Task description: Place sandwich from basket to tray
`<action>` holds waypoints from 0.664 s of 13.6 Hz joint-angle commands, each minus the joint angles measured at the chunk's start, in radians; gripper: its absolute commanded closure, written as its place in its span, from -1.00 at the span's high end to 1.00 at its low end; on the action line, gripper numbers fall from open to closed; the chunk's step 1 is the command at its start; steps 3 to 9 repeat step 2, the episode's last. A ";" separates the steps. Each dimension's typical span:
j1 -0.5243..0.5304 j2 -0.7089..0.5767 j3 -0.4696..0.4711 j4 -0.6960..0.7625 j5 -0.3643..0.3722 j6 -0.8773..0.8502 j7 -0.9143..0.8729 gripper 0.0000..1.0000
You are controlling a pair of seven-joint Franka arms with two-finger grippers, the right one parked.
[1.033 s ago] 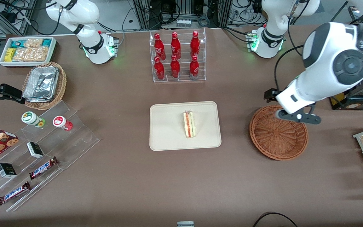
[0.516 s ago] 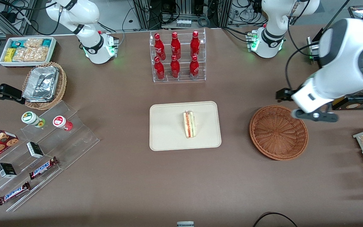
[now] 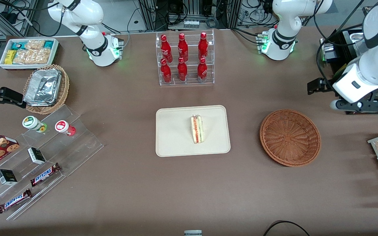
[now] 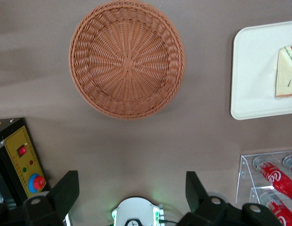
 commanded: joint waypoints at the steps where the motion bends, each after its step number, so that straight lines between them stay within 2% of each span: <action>1: 0.038 -0.048 -0.015 0.006 0.005 -0.056 0.010 1.00; 9: 0.047 -0.051 -0.013 0.008 0.007 -0.058 0.010 1.00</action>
